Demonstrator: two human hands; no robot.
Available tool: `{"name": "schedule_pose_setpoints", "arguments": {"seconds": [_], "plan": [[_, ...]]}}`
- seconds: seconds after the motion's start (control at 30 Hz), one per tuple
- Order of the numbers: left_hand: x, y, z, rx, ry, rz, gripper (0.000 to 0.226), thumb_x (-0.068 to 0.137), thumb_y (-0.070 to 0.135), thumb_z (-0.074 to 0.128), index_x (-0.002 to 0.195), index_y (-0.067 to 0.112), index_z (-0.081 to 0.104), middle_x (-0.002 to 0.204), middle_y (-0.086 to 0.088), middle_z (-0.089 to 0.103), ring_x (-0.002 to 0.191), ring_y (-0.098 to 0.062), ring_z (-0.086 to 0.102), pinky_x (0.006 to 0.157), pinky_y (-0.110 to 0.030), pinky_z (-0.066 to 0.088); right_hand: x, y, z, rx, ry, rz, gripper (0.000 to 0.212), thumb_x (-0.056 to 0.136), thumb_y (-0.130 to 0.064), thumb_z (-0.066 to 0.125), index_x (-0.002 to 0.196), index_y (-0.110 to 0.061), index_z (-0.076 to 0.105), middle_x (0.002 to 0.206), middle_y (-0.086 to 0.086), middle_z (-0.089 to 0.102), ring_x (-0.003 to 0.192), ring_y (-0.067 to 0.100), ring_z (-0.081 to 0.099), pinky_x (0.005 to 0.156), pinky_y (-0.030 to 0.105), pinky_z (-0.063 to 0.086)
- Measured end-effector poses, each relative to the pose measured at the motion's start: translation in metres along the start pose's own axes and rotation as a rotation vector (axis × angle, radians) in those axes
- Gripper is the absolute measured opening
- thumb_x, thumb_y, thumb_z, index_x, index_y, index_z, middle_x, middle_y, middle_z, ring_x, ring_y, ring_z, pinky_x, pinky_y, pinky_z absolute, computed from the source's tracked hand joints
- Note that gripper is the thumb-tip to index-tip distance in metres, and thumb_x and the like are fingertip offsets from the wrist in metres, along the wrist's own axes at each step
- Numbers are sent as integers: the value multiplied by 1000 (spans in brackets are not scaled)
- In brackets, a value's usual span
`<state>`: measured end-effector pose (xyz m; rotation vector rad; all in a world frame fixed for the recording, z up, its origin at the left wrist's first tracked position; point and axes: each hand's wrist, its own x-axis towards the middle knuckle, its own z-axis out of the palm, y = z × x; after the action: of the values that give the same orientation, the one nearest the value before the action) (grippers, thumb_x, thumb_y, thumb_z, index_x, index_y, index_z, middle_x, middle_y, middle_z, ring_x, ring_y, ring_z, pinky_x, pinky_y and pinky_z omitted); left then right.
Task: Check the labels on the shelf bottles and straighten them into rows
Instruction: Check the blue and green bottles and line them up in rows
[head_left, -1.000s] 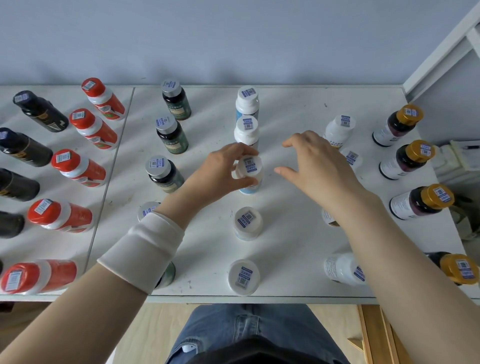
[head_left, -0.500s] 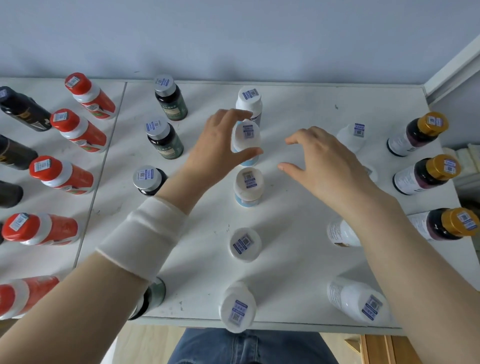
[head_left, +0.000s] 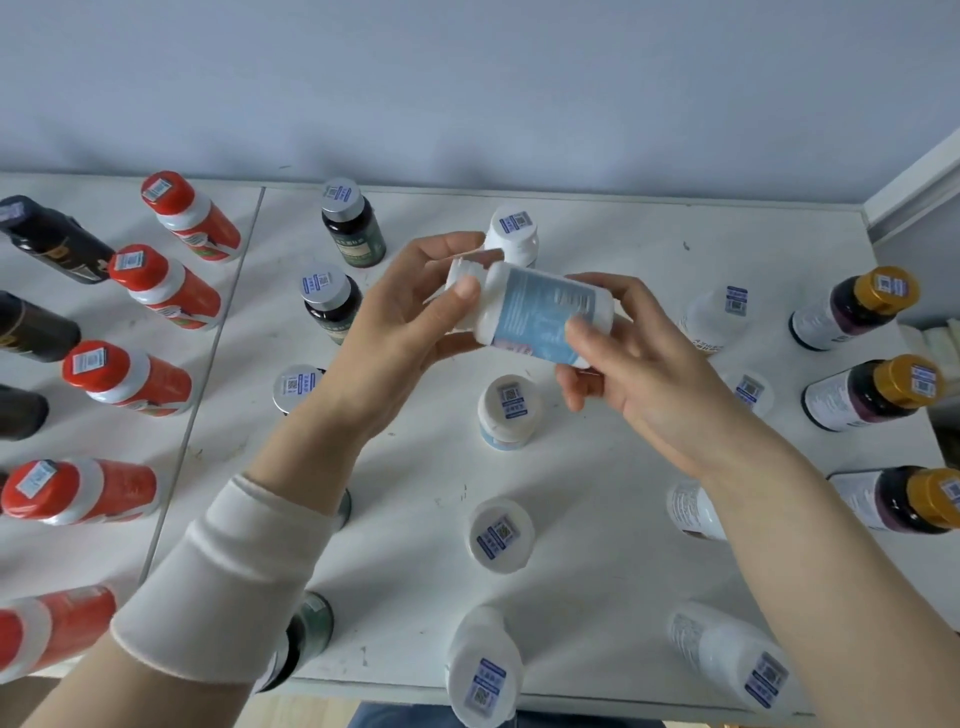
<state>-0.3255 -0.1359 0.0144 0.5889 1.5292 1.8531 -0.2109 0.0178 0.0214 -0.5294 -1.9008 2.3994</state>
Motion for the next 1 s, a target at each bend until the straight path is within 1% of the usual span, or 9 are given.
{"name": "schedule_pose_setpoints", "arguments": {"seconds": [0.07,0.17,0.37,0.53,0.63,0.77,0.83,0.93,1.0], "plan": [[-3,2,-1,63,-2,-9,43,75,45,67,111,25,54,98,14,66,94,-10,62,75,-28,54,-2,4,0,-80,-24,-97,38,77,-10,59,107,-28,45,103,1,53,80,12,61,74,30,56],[-5,4,-2,83,12,3,34,75,33,63,108,26,55,93,15,66,90,-9,64,73,-27,55,-4,8,4,-95,7,-169,41,78,-6,58,108,-29,45,110,0,53,98,8,57,94,42,50],[-14,5,-8,79,-99,67,32,77,19,67,107,26,58,121,3,61,111,-21,56,88,-48,50,-7,7,7,80,71,-23,54,76,-43,69,116,-16,46,97,7,59,68,19,64,61,26,50],[-16,5,-7,40,-43,41,33,79,25,60,111,28,53,100,12,67,94,-11,62,79,-30,54,-15,11,9,-14,30,-172,39,75,-6,61,106,-23,45,107,0,54,90,2,59,82,22,50],[-17,6,-8,-12,-62,89,32,79,21,68,108,33,60,108,8,66,99,-14,61,80,-31,54,-18,13,7,58,16,-187,48,69,-23,75,109,-26,48,106,-3,57,94,5,59,85,23,49],[-21,7,-8,-122,-127,127,40,73,28,74,110,35,62,119,5,64,112,-17,57,87,-33,52,-26,15,7,138,44,-136,70,57,-41,82,116,-23,49,113,-2,62,104,14,60,100,41,46],[-22,5,-7,-177,-128,83,42,74,23,70,114,30,59,121,5,63,113,-15,58,85,-31,52,-29,14,12,118,93,-139,69,52,-39,86,109,-21,52,105,-3,64,92,10,64,90,37,53],[-23,-1,-3,-249,-84,-75,30,85,21,62,114,28,59,115,7,66,108,-12,61,81,-28,53,-32,3,29,-93,296,-211,47,49,-38,78,84,-24,50,82,-3,59,59,8,60,53,23,49],[-21,-2,0,-293,-69,-154,23,95,24,45,112,30,60,106,6,69,98,-11,65,76,-27,54,-31,-4,42,-315,445,-280,46,47,-48,75,75,-29,44,75,-5,60,59,15,60,53,29,51]]}}
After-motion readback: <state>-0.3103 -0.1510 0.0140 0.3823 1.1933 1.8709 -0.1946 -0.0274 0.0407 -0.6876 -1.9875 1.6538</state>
